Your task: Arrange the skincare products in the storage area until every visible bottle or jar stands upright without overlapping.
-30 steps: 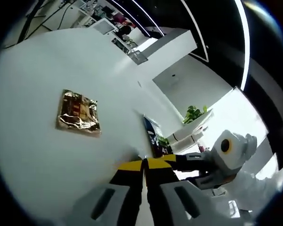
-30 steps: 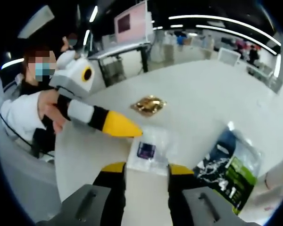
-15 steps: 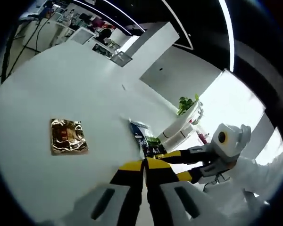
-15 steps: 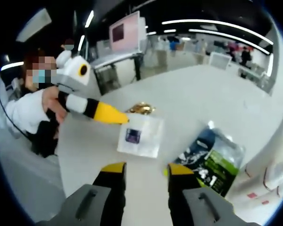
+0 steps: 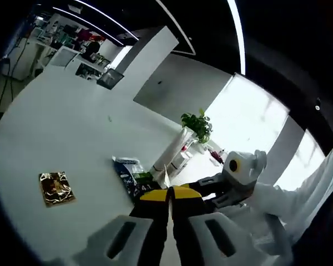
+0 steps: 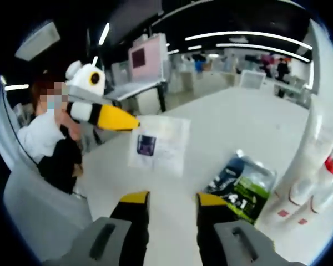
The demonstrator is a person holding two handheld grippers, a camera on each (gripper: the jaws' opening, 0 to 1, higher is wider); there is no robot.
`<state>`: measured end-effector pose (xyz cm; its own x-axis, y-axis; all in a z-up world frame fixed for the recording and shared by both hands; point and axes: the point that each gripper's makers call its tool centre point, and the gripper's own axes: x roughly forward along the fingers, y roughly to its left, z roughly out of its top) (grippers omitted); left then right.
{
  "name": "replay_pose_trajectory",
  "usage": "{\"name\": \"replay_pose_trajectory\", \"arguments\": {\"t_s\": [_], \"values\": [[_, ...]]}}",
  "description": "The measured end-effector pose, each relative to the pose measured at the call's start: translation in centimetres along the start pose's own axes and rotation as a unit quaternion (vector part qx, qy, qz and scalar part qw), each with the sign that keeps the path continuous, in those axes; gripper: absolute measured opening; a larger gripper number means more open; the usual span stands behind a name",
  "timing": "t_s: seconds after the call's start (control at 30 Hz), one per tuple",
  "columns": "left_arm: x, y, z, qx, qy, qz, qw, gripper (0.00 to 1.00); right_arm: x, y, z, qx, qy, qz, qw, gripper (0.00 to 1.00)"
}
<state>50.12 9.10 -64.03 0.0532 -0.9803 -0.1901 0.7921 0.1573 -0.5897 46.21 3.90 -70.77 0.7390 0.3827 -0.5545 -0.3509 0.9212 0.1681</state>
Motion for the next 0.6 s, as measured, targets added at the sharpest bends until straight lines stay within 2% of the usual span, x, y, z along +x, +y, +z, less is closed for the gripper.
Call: {"name": "replay_pose_trajectory", "arguments": {"t_s": [0.07,0.13,0.2,0.33,0.43,0.5,0.6], "values": [[-0.1,-0.8,0.2,0.008,0.002,-0.008,0.9999,0.0,-0.9,0.4,0.5,0.012,-0.014,0.01,0.9998,0.26],[-0.1,-1.4,0.3,0.008,0.003,-0.023,0.9997,0.0,-1.7,1.4,1.5,0.025,-0.042,0.037,0.9981,0.25],[-0.1,-1.9,0.1,0.008,0.007,-0.033,0.9994,0.0,-2.3,1.6,2.0,0.043,-0.054,0.043,0.9967,0.24],[0.0,-2.4,-0.4,0.015,0.022,-0.043,0.9987,0.0,-2.8,1.6,2.2,0.059,-0.066,0.046,0.995,0.22],[0.1,-3.4,-0.4,0.008,0.023,-0.066,0.9975,0.0,-2.8,2.2,2.0,0.071,-0.078,0.07,0.992,0.22],[0.0,-3.5,-0.4,0.012,0.028,-0.071,0.997,0.0,-2.9,3.4,2.1,0.096,-0.083,0.104,0.9865,0.18],[-0.2,-3.5,-0.4,0.009,0.03,-0.076,0.9967,0.0,-3.0,3.6,2.2,0.094,-0.086,0.104,0.9864,0.11]]}}
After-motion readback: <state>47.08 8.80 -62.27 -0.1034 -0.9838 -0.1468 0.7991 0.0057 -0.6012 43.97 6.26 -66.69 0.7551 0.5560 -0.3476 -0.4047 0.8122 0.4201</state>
